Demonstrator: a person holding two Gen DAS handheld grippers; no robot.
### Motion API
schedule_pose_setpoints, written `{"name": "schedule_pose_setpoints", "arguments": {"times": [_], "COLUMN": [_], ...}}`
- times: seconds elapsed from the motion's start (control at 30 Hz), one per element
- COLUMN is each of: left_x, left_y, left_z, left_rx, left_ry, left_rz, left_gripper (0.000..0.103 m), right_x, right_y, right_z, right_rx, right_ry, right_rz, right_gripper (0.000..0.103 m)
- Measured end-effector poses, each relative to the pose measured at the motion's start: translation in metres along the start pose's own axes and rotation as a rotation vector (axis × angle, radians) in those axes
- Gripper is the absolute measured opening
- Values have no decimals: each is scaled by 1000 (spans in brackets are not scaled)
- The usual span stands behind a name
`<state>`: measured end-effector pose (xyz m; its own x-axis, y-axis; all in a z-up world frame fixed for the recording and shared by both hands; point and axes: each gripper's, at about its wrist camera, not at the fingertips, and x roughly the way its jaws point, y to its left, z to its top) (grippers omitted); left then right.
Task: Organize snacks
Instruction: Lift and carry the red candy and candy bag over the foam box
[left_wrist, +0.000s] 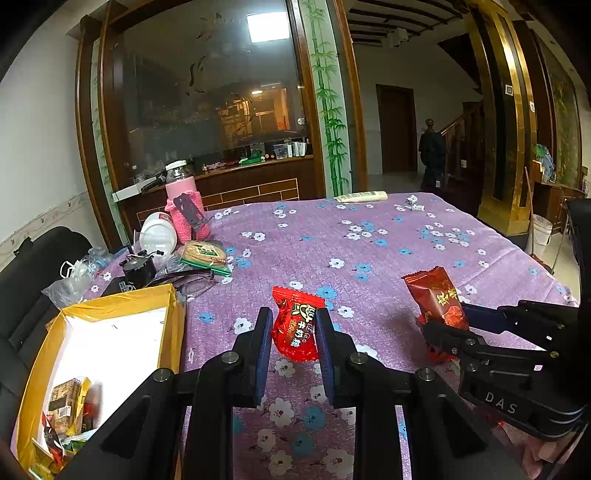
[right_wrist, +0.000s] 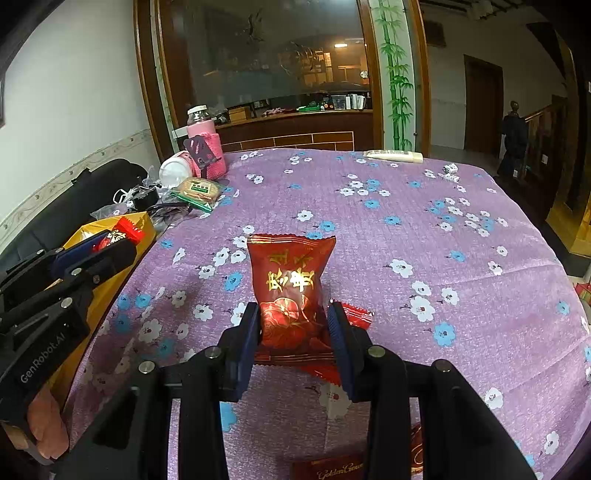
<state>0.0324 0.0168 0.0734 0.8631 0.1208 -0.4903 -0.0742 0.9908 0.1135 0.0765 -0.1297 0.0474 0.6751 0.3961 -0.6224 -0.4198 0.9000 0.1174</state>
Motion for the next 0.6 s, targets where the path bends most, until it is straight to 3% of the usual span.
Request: {"name": "schedule_pose_setpoints", "arguments": {"times": [0.6], "left_x": [-4], "left_y": [1], "left_z": [1], "left_rx": [-21], "left_ry": [-6], "left_rz": [-9], "left_gripper": [24], "right_x": [-9], "right_y": [-4], "right_z": [4], "right_rx": [46], "right_ry": [-23], "right_rz": [-15], "right_gripper": [36]}}
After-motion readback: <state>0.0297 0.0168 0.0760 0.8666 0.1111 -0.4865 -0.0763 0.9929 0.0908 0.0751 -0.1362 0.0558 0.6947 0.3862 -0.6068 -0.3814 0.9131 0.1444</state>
